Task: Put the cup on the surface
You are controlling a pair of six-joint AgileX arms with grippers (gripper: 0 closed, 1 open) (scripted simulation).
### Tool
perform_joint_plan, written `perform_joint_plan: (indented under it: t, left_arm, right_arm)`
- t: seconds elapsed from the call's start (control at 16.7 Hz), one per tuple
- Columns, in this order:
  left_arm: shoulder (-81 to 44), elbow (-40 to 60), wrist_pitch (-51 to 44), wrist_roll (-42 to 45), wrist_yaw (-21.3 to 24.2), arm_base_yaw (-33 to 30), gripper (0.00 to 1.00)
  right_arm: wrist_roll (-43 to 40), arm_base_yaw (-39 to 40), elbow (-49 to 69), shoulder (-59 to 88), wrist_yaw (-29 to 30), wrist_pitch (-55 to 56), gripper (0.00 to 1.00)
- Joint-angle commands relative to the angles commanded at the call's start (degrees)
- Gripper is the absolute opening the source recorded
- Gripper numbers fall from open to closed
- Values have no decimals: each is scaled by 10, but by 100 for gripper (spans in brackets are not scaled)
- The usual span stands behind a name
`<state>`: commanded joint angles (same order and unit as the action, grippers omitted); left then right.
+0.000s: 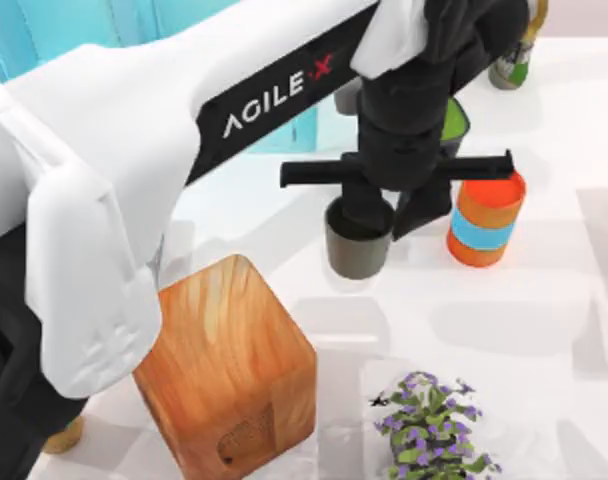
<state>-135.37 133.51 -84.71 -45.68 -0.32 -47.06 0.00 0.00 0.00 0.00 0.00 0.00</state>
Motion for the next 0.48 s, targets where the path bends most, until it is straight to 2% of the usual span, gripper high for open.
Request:
perform_joint_plan:
  t: [0.3,0.48]
  left_arm:
    - [22,-137,103,6,0,3,0]
    - [29,-172,137,8,-1,4,0]
  right_arm:
    - [0,0,0,0,0,0,100]
    - [0,0,0,0,0,0,100]
